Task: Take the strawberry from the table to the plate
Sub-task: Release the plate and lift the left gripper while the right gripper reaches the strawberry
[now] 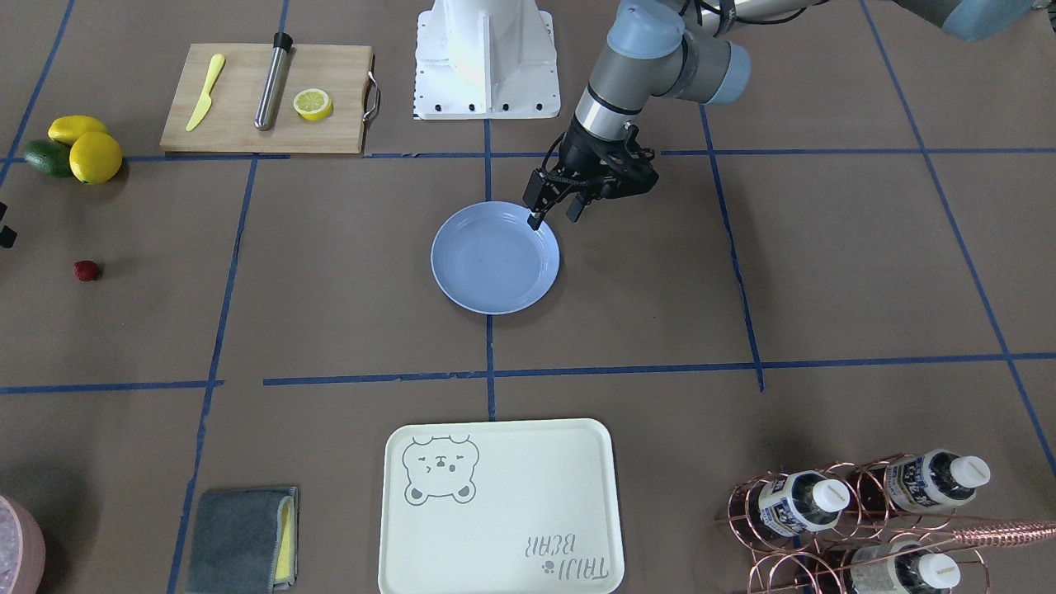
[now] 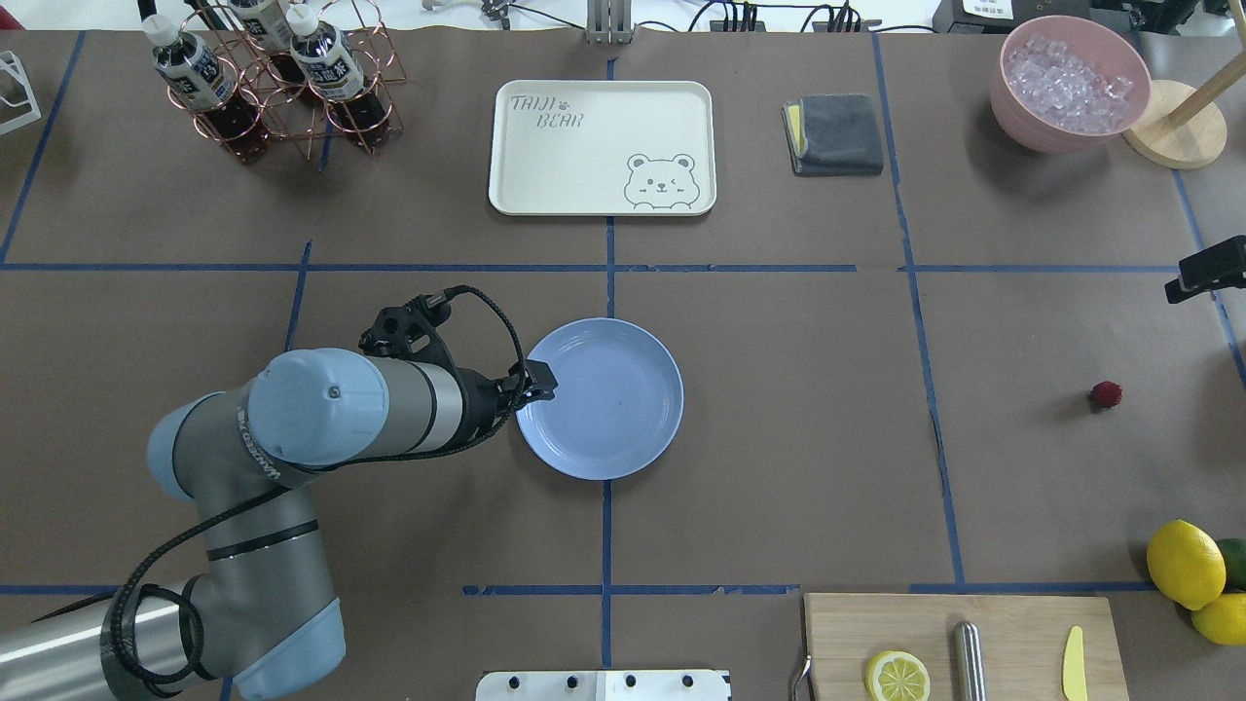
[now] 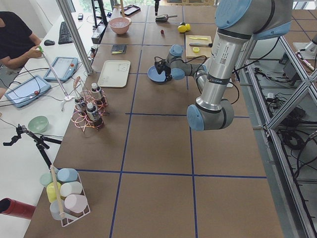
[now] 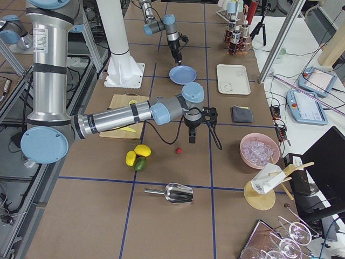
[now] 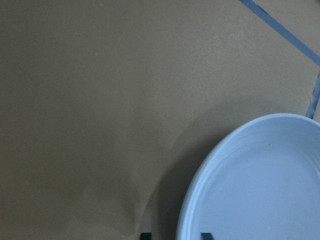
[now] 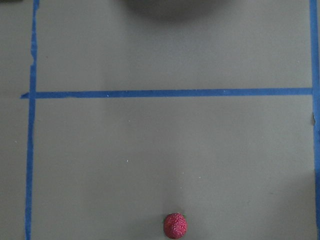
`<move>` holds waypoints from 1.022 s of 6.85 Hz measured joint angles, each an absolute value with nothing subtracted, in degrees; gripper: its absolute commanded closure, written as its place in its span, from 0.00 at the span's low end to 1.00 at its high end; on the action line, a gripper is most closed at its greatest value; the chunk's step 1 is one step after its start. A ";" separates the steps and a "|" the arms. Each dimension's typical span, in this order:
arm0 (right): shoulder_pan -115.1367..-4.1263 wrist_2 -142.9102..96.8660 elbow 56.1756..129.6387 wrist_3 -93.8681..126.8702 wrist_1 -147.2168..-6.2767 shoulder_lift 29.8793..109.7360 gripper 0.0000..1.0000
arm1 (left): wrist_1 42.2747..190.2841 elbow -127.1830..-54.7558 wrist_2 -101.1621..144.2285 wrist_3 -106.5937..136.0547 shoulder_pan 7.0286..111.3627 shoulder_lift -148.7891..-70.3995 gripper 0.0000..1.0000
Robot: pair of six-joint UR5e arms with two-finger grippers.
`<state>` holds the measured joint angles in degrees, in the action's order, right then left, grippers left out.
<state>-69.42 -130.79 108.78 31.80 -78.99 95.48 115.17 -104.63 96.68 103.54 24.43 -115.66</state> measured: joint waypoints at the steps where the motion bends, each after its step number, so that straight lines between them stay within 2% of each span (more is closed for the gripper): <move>1: -66.53 -128.15 108.27 33.63 -76.39 96.67 0.00 | 111.88 -107.22 98.45 102.19 26.77 -115.95 0.00; 4: -56.94 -121.74 100.04 43.30 -58.20 99.43 0.00 | 108.56 -109.41 99.57 99.80 30.59 -116.33 0.00; 7: -54.58 -121.22 97.32 46.96 -52.86 99.61 0.03 | 108.54 -109.30 99.52 99.75 30.70 -116.44 0.00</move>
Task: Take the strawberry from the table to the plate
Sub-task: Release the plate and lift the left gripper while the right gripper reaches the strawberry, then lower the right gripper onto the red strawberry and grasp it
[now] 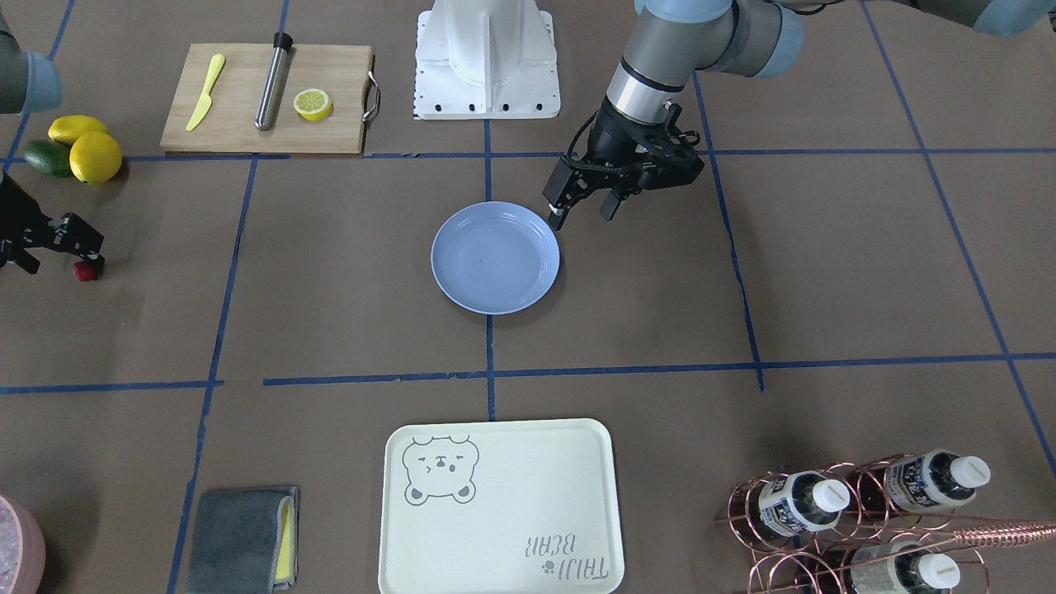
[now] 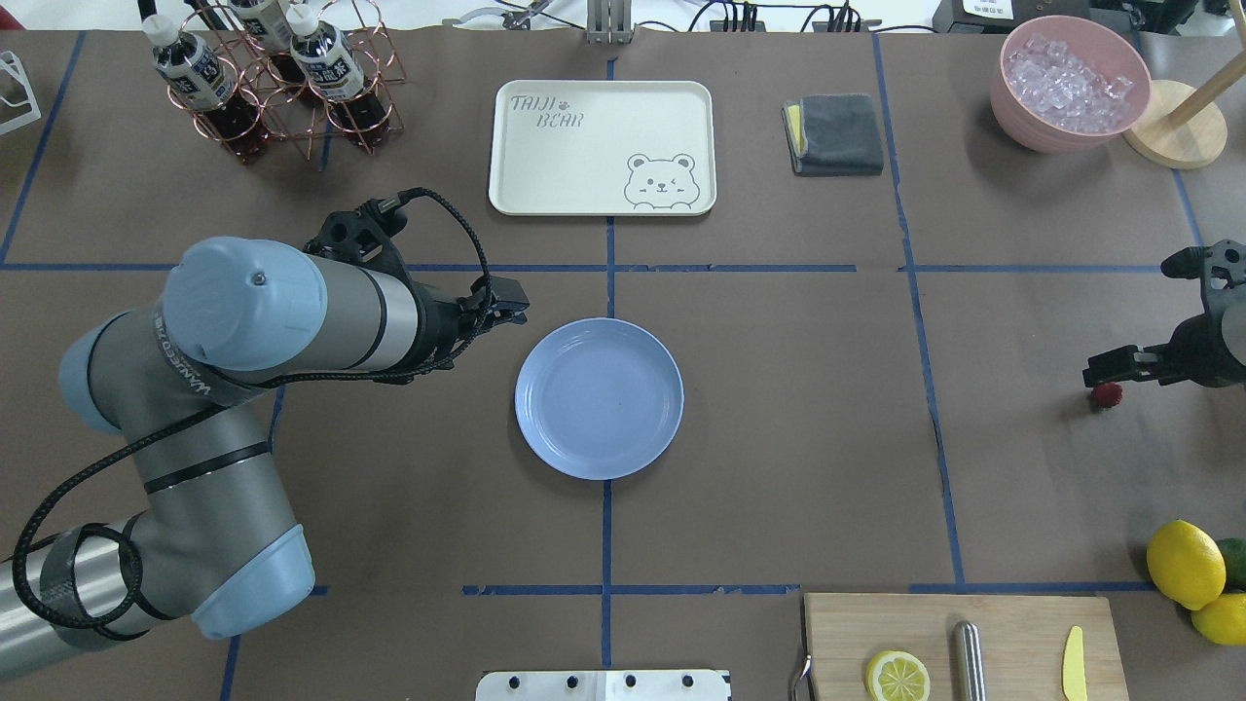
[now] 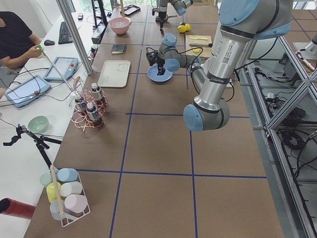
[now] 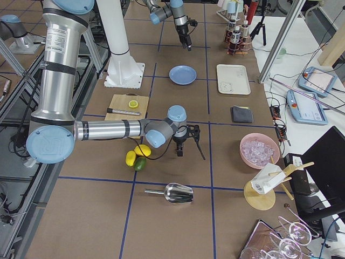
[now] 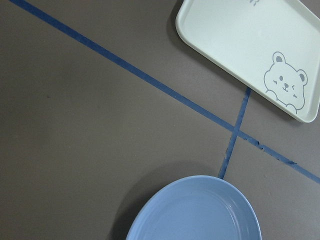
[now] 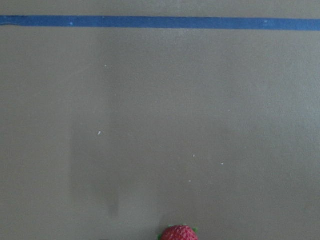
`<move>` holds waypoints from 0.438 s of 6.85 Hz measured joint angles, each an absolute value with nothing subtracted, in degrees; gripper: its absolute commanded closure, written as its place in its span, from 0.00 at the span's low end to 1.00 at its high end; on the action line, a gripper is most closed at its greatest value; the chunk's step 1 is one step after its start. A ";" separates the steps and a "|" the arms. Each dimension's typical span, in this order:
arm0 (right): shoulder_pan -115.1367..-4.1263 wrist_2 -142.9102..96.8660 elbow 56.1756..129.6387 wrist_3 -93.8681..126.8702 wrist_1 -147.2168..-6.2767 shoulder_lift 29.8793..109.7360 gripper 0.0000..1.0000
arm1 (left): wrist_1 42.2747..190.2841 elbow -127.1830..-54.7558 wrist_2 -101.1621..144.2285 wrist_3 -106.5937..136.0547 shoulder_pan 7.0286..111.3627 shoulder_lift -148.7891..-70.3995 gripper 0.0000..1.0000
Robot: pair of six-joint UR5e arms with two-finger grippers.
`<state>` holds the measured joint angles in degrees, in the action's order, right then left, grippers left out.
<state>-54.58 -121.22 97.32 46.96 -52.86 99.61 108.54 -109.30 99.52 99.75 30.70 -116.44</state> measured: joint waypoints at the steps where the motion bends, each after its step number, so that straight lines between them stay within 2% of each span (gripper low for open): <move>1: -54.24 -121.16 97.09 47.17 -52.82 99.50 0.07 | 108.54 -109.28 99.48 99.73 30.70 -116.45 0.00; 3: -53.65 -121.12 95.96 47.35 -52.88 98.40 0.16 | 108.64 -109.16 99.41 99.68 30.75 -116.40 0.00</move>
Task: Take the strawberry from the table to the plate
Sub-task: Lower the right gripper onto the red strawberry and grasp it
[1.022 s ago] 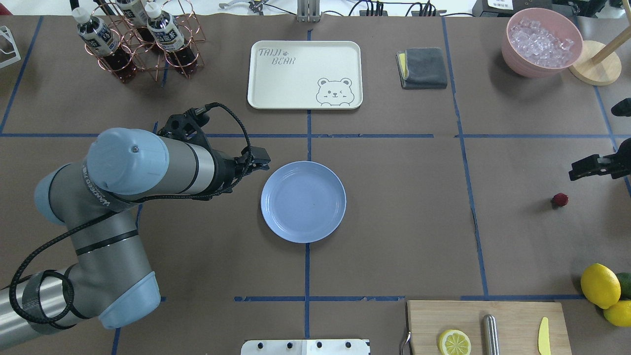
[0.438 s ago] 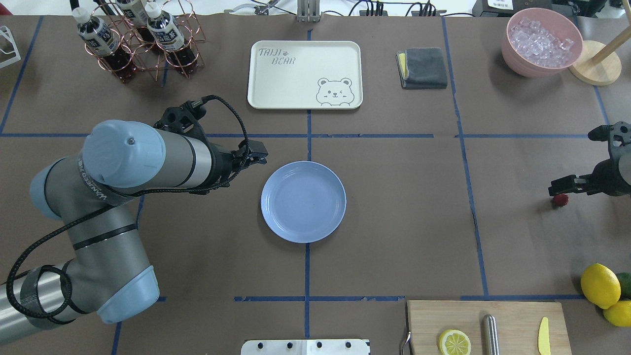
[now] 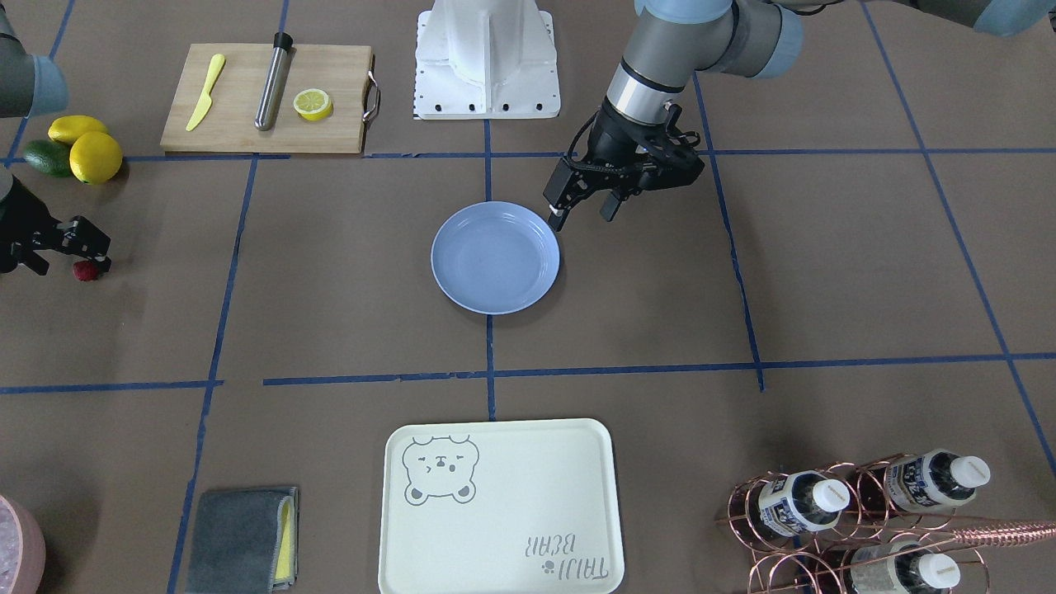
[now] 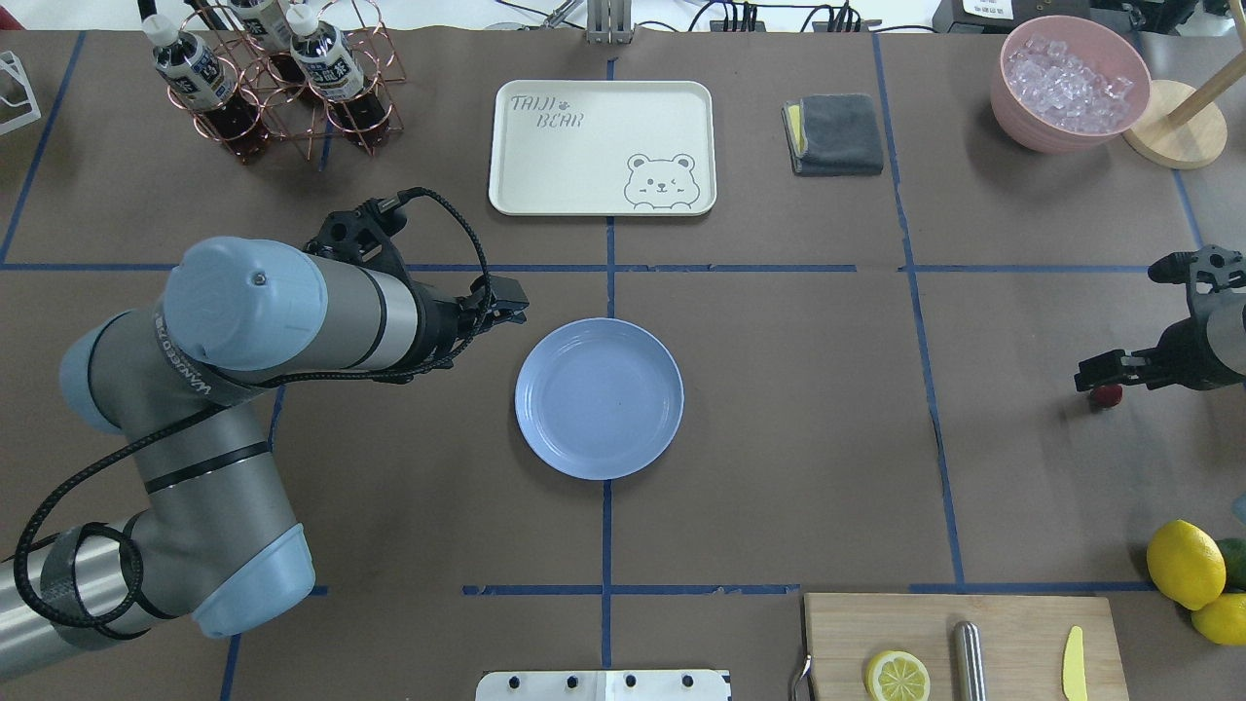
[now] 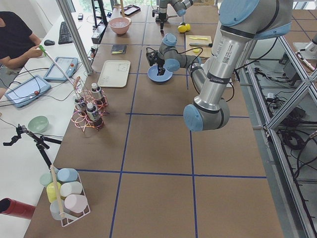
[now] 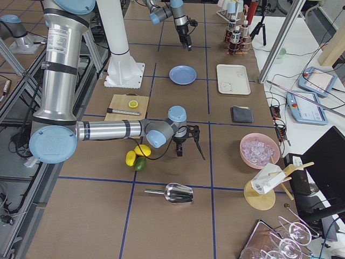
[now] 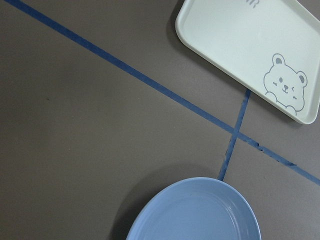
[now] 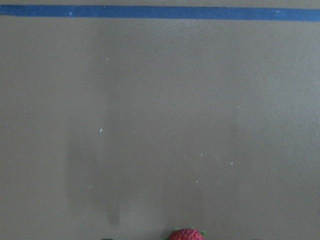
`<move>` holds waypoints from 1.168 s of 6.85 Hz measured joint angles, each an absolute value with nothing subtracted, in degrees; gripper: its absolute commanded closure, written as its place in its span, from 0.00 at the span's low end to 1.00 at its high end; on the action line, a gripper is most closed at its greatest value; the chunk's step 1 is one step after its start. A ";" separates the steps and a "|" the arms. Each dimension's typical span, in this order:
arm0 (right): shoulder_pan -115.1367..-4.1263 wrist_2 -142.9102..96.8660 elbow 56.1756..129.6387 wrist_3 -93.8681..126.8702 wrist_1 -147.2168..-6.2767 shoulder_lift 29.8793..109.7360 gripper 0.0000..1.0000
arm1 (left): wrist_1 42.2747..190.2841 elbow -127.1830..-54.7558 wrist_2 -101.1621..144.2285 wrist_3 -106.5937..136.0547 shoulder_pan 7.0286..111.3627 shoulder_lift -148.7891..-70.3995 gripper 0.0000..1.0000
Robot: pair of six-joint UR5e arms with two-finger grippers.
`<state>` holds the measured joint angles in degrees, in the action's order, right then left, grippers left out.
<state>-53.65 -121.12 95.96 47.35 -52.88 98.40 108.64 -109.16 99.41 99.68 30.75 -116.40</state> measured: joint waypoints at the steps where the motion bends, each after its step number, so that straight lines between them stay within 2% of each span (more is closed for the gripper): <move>1: -53.50 -121.12 95.22 47.37 -52.90 97.64 0.21 | 108.69 -109.11 99.43 99.67 30.76 -116.38 0.00; 4: -53.51 -121.03 94.31 47.37 -52.91 97.59 0.24 | 108.88 -110.13 99.81 99.64 30.88 -116.38 0.00; 6: -53.37 -121.33 94.18 47.35 -52.91 97.88 0.34 | 108.90 -110.27 99.84 99.65 30.89 -116.39 0.00; 7: -53.32 -121.50 94.19 47.31 -52.91 97.95 0.52 | 108.90 -110.30 99.84 99.66 30.91 -116.38 0.00; 8: -53.25 -121.59 94.27 47.31 -52.91 97.98 0.80 | 108.90 -110.30 99.82 99.66 30.93 -116.37 0.00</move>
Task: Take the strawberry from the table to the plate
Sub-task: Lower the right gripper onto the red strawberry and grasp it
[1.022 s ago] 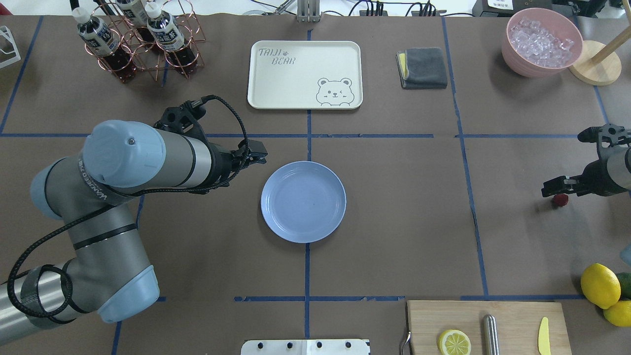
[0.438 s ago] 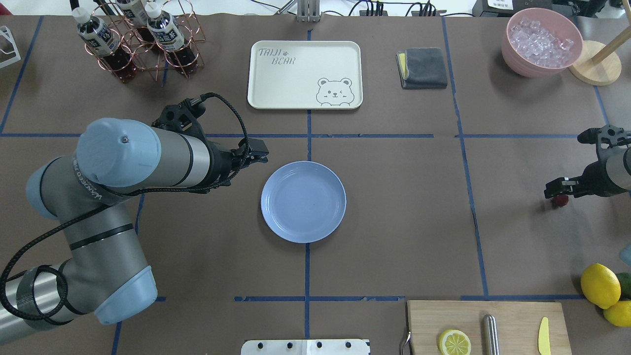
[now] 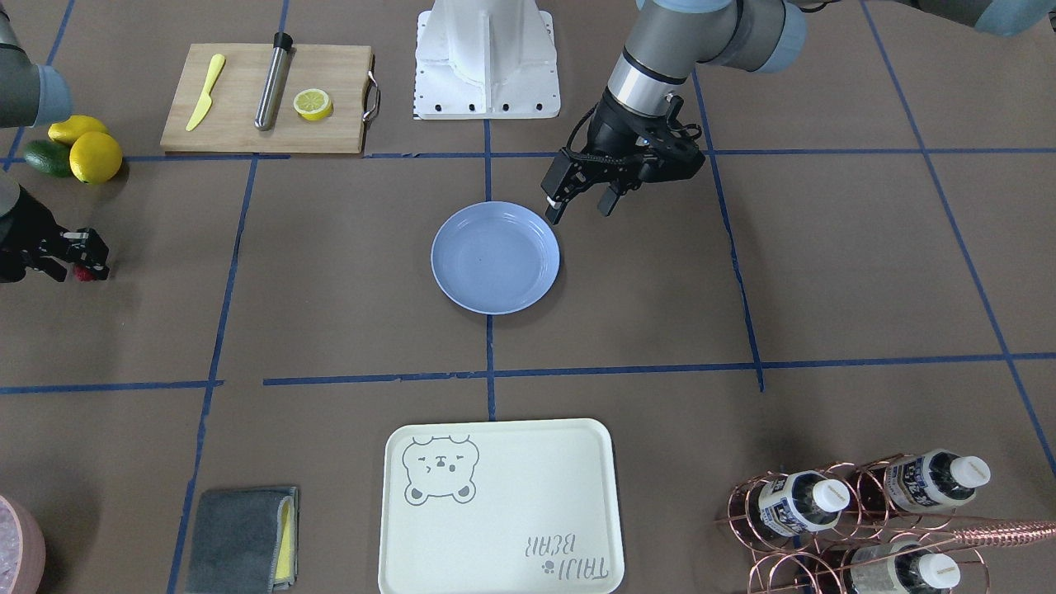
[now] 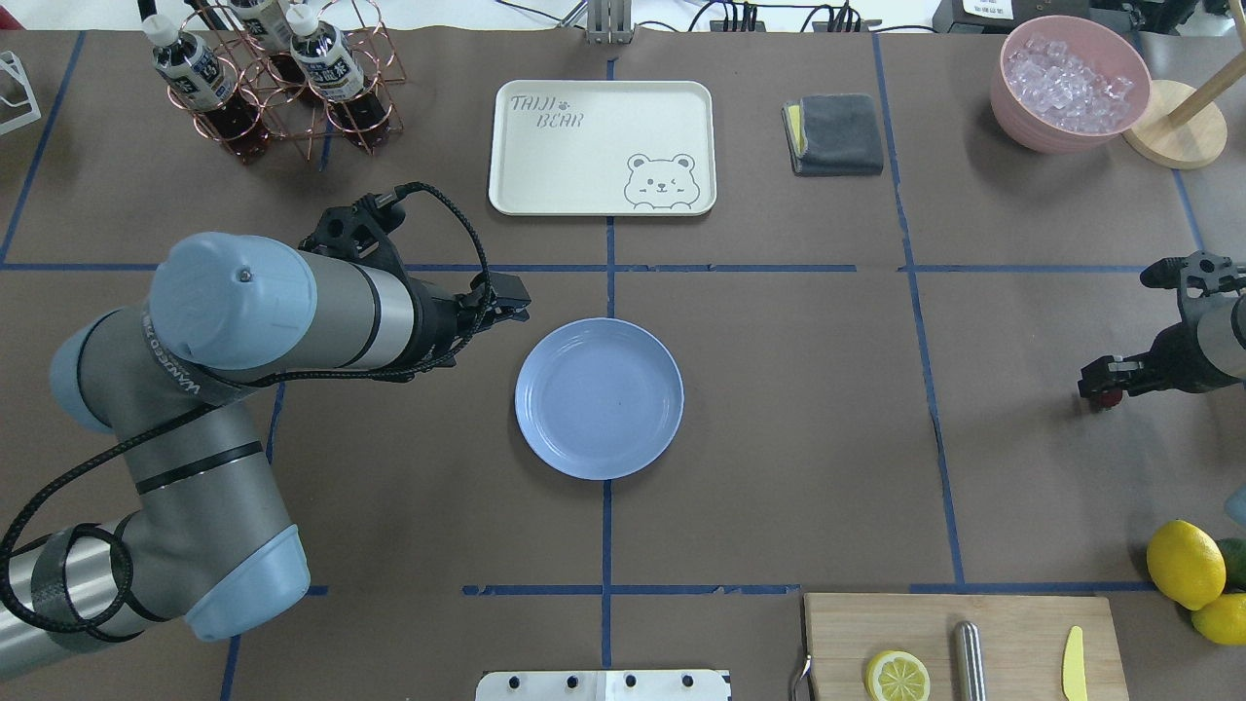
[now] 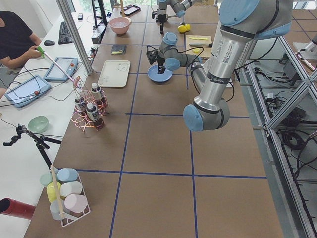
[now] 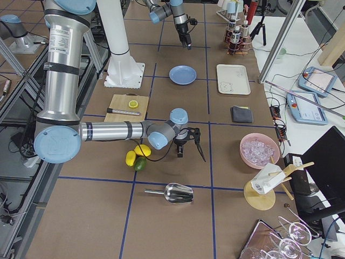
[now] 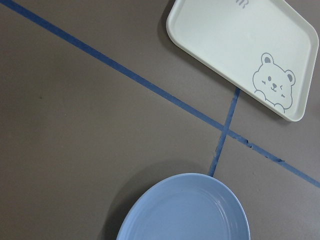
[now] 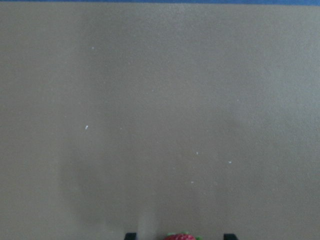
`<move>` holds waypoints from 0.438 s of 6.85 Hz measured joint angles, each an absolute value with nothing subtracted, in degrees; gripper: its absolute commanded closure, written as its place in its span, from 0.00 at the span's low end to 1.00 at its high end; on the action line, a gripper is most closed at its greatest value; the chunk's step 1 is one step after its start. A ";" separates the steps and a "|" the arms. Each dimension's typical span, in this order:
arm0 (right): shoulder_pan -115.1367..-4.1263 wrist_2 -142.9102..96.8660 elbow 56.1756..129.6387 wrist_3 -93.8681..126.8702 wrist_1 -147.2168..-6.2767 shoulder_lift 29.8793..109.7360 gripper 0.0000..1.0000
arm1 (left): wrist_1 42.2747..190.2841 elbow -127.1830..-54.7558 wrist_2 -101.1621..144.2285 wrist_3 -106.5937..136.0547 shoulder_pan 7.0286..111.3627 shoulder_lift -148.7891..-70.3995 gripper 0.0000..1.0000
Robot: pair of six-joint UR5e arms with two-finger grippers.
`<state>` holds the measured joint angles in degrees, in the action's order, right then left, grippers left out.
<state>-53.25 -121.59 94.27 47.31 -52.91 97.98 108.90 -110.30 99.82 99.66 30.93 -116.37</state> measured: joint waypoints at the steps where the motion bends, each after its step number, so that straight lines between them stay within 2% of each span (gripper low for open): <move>1: -53.23 -121.58 94.33 47.35 -52.89 97.99 1.00 | 108.90 -110.30 99.78 99.67 30.92 -116.39 0.00; 3: -53.38 -121.64 95.42 47.31 -52.85 98.03 1.00 | 108.90 -110.27 99.69 99.67 30.91 -116.45 0.00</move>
<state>-53.38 -121.64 95.42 47.31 -52.85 98.03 108.90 -110.27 99.69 99.67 30.91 -116.45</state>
